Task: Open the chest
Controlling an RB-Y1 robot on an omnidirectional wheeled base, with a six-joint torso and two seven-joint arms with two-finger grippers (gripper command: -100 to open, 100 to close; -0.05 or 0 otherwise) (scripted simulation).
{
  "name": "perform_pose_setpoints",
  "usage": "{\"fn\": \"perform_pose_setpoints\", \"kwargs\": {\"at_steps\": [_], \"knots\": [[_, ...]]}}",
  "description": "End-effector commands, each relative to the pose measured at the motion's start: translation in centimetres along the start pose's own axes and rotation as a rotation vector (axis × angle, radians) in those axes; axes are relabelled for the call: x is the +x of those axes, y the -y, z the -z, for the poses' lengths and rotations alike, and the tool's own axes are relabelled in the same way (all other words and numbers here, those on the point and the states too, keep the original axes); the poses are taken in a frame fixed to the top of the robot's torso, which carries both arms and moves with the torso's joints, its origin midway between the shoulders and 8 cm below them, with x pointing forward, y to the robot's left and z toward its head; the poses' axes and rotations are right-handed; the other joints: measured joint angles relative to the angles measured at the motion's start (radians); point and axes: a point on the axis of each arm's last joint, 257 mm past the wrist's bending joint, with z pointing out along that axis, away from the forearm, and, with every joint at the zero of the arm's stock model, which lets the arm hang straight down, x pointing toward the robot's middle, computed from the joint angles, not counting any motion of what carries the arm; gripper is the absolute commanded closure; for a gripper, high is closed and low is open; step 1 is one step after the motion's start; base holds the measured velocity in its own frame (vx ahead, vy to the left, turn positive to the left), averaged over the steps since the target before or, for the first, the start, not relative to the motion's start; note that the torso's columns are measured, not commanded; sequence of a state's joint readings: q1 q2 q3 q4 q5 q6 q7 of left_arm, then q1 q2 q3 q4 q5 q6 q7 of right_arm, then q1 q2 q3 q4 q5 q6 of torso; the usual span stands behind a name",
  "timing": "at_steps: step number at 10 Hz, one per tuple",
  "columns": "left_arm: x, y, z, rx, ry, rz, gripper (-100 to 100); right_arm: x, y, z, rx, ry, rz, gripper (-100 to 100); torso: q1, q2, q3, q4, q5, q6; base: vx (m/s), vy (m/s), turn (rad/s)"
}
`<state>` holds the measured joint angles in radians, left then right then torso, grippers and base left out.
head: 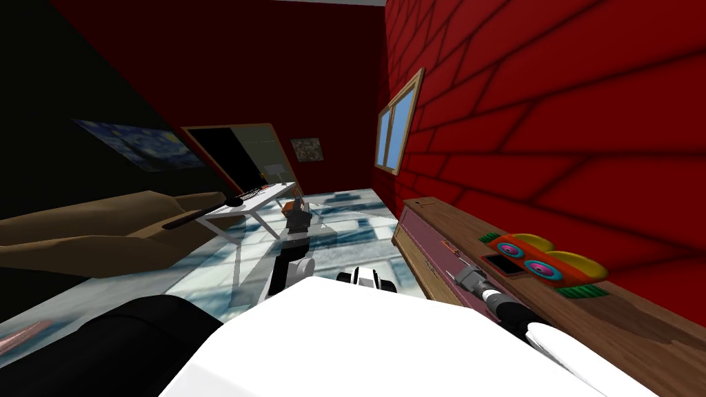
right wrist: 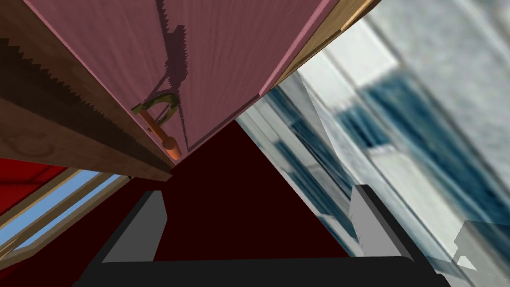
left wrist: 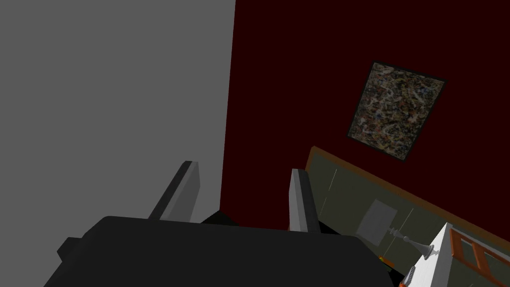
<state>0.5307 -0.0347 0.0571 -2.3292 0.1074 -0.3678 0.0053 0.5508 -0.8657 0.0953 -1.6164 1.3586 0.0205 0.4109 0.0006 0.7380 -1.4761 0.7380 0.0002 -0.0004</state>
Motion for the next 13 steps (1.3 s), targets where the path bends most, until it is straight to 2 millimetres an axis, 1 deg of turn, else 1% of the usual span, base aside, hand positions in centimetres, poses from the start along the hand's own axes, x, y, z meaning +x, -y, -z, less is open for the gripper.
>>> {"fn": "perform_pose_setpoints", "kwargs": {"at_steps": [1, 2, 3, 6, 8, 10, 11, 13], "knots": [[0.0, 0.0, 0.0, 0.0, 0.0, 0.0, 0, 3.0, 1.0, 0.5, 0.009, -0.058, 0.11, -100, -0.001, 0.0, 0.0, 0.0, 0.0, 0.001, -0.004, 0.023, 0.134], [0.0, 0.0, 0.0, 0.0, 0.0, 0.0, 0, 3.0, 1.0, 0.5, 0.009, -0.058, 0.11, -100, -0.001, 0.0, 0.0, 0.0, 0.0, 0.0, -0.003, 0.018, 0.088], [0.0, 0.0, 0.0, 0.0, 0.0, 0.0, 0, 4.6, 1.6, 0.7, 0.014, -0.089, 0.17, -100, -0.001, 0.0, 0.0, 0.0, 0.0, 0.001, -0.004, 0.022, 0.166], [0.0, 0.0, 0.0, 0.0, 0.0, 0.0, 0, 4.6, 1.6, 0.7, 0.014, -0.089, 0.17, -100, -0.001, 0.0, 0.0, 0.0, 0.0, 0.001, -0.001, 0.006, 0.008], [0.0, 0.0, 0.0, 0.0, 0.0, 0.0, 0, 7.2, 2.8, 1.2, 0.022, -0.142, 0.278, -100, 0.0, 0.0, 0.0, 0.0, 0.0, 0.0, -0.008, 0.019, 0.188], [0.0, 0.0, 0.0, 0.0, 0.0, 0.0, 0, 7.2, 2.8, 1.2, 0.022, -0.142, 0.278, -100, 0.0, 0.0, 0.0, 0.0, 0.0, 0.001, 0.0, 0.012, 0.022], [0.0, 0.0, 0.0, 0.0, 0.0, 0.0, 0, 8.3, 3.4, 1.5, 0.026, -0.164, 0.326, -100, -0.001, 0.0, 0.0, 0.0, 0.0, 0.001, -0.001, 0.016, 0.116], [0.0, 0.0, 0.0, 0.0, 0.0, 0.0, 0, 8.3, 3.4, 1.5, 0.026, -0.164, 0.326, -100, -0.001, 0.0, 0.0, 0.0, 0.0, 0.001, 0.0, 0.008, 0.028]]}}
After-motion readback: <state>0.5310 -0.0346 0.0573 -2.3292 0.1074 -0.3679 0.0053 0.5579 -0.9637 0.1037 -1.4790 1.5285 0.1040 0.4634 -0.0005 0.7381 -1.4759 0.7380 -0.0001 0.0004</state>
